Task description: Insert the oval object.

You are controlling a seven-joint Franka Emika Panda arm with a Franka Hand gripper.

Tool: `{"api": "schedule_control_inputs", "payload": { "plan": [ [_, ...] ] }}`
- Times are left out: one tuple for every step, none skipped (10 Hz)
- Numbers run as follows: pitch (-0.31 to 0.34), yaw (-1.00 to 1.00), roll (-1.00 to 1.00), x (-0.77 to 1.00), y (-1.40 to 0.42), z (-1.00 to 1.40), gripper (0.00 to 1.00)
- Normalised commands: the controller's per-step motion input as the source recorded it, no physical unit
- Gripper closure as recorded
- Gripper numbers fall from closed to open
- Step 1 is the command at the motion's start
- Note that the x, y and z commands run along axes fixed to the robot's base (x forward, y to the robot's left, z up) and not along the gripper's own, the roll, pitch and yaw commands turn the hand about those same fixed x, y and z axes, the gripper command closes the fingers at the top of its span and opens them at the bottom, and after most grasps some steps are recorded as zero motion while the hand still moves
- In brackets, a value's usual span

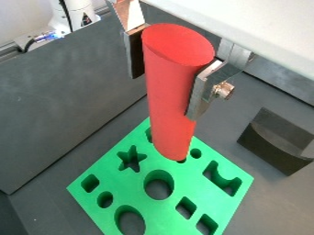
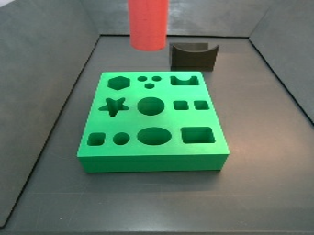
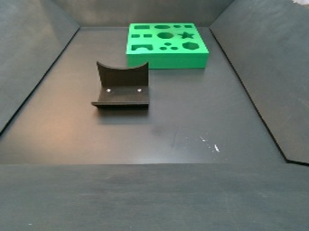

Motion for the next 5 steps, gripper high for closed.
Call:
{"api": "schedule_control_inputs", "payload": {
  "plan": [
    [0.066, 0.24, -0.08, -0.02, -0.71, -0.54, 1.00],
    [0.036, 0.14, -0.03, -0.01, -0.89, -0.58, 1.00],
    [0.000, 0.05, 0.04, 0.01, -1.00, -0.93, 1.00],
    [-0.123, 0.00, 0.03, 0.12, -1.00, -1.00, 1.00],
    [-0.181, -0.15, 0.04, 0.33, -0.73, -0.99, 1.00]
  ]
}}
